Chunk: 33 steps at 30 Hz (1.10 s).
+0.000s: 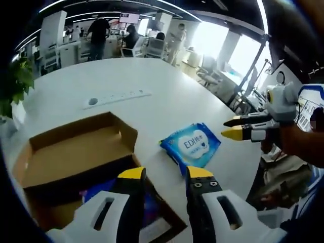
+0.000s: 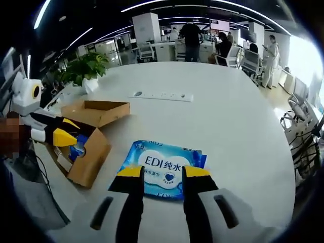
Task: Operate the shoe box by opening the lid, removing the specified soft item, and placing it in the target area until the item is outside and the box remains undamaged.
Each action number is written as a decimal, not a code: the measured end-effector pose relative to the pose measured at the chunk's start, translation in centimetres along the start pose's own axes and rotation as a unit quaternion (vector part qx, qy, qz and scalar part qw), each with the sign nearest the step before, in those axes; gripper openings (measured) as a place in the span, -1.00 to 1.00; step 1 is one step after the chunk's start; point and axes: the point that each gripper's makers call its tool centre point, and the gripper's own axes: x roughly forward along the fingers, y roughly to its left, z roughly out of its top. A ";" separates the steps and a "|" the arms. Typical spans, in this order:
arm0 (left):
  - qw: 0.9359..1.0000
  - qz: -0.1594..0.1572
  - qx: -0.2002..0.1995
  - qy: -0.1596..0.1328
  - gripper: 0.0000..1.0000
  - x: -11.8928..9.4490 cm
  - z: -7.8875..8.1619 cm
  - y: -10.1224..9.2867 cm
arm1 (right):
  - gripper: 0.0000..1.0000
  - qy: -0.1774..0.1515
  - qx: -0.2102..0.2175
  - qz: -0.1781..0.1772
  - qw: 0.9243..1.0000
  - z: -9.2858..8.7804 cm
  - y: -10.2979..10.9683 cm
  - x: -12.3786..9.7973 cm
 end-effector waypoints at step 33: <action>0.998 0.049 -0.043 0.011 -0.39 -6.5 -4.3 9.2 | -0.55 0.000 -0.061 0.069 0.996 2.7 13.9 3.2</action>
